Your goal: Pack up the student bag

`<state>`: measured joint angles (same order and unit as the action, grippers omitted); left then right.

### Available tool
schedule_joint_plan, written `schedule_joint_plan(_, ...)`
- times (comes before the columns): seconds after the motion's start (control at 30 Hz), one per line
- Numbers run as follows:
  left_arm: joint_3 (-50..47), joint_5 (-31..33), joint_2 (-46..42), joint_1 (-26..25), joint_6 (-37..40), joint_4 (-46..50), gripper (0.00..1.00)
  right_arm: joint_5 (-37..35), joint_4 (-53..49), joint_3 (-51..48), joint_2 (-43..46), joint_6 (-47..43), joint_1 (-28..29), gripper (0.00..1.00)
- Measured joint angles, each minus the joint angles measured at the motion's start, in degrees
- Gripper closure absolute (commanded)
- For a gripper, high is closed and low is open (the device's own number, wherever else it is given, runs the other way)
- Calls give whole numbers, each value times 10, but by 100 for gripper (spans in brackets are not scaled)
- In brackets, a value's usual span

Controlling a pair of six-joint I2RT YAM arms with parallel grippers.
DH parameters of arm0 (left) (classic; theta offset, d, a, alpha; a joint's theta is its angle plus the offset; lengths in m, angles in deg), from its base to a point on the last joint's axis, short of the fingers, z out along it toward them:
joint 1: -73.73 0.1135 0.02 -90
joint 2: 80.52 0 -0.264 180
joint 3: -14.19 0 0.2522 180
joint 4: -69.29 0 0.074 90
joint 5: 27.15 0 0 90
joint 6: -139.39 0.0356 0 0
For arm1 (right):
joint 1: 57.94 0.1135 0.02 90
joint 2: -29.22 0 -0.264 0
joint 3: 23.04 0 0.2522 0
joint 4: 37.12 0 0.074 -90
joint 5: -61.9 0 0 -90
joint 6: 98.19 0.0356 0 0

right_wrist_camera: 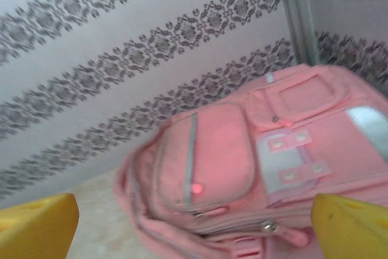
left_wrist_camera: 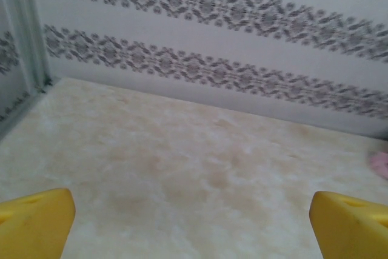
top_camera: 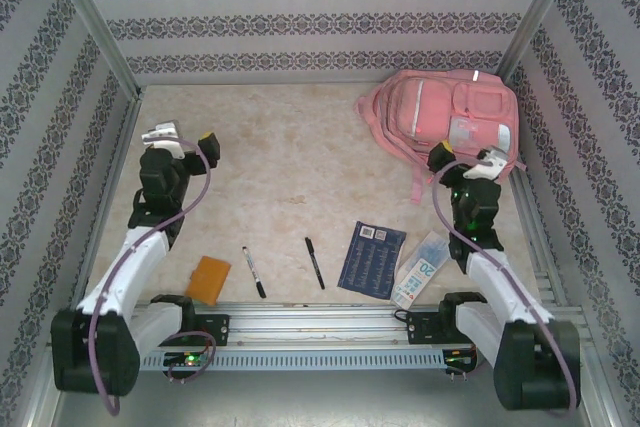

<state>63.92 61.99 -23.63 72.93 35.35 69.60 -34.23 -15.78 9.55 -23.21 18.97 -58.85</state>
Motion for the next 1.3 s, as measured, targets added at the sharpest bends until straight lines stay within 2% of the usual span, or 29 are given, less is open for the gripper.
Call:
schedule_joint_plan(0.13,5,-79,-45,0,-54,100,1,57,-81,6,8,61,6,2)
schedule_joint_plan(0.2,13,-116,-47,-6,-69,162,1,64,-151,13,23,76,42,2)
schedule_joint_plan(0.27,26,-134,-46,-22,-73,225,1,60,-225,29,43,75,98,2)
schedule_joint_plan(0.47,73,-152,-48,-80,-71,367,1,-19,-396,84,66,45,325,2)
schedule_joint_plan(0.53,84,-145,-45,-98,-70,405,1,-42,-436,87,65,43,356,2)
schedule_joint_plan(0.67,103,-131,-19,-122,-71,467,1,-75,-528,87,86,60,363,2)
schedule_joint_plan(0.8,113,-135,19,-123,-72,508,1,-51,-560,84,152,59,338,2)
schedule_joint_plan(0.87,131,-137,48,-125,-66,529,1,-41,-565,84,148,59,328,2)
schedule_joint_plan(1.0,176,-139,101,-135,-43,546,1,-31,-587,88,72,57,350,2)
schedule_joint_plan(1.13,177,-140,123,-153,-28,537,1,-24,-621,133,-22,55,370,2)
schedule_joint_plan(1.3,153,-147,136,-158,-14,520,1,-16,-660,244,-126,62,341,2)
